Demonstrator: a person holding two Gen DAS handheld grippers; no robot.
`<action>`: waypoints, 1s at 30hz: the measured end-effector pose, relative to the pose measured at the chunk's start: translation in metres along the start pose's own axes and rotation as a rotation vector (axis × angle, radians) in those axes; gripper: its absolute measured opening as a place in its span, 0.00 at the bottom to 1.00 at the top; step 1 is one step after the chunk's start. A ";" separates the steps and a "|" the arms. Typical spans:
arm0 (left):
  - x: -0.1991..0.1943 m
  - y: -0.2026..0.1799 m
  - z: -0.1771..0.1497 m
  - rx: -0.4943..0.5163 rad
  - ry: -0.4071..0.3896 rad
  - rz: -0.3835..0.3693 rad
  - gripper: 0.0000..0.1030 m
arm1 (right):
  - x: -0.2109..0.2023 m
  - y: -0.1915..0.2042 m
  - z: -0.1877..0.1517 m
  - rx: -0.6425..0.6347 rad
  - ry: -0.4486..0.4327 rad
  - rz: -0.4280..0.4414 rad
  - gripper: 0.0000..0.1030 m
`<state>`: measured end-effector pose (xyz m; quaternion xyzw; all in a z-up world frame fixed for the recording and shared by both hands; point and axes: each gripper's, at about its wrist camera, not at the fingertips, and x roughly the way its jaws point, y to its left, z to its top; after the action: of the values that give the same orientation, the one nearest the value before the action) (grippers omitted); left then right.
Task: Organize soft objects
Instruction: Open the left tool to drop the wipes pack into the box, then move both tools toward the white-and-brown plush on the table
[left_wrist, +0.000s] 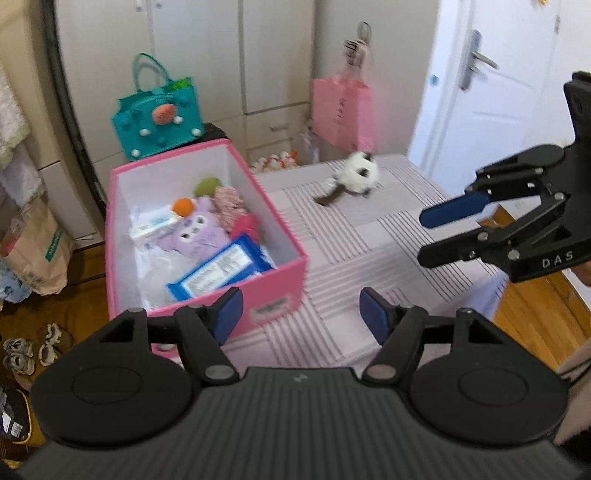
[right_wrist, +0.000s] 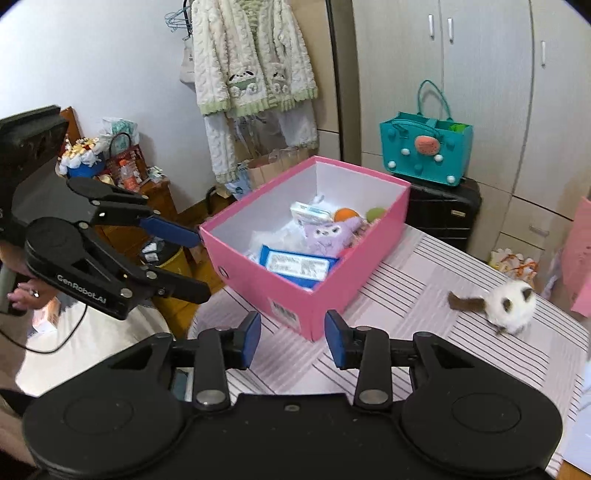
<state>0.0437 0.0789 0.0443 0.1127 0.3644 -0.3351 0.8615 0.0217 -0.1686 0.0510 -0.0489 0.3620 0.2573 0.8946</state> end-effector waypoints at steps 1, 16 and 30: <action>0.001 -0.005 0.000 0.009 0.005 -0.007 0.68 | -0.004 -0.002 -0.005 0.005 0.002 -0.013 0.43; 0.057 -0.055 0.025 0.037 0.085 -0.109 0.71 | -0.037 -0.063 -0.067 0.125 -0.033 -0.131 0.51; 0.117 -0.081 0.063 0.015 0.014 -0.174 0.71 | -0.005 -0.149 -0.091 0.205 -0.122 -0.194 0.59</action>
<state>0.0850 -0.0672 0.0104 0.0894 0.3765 -0.4105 0.8257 0.0360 -0.3239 -0.0266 0.0235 0.3246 0.1338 0.9360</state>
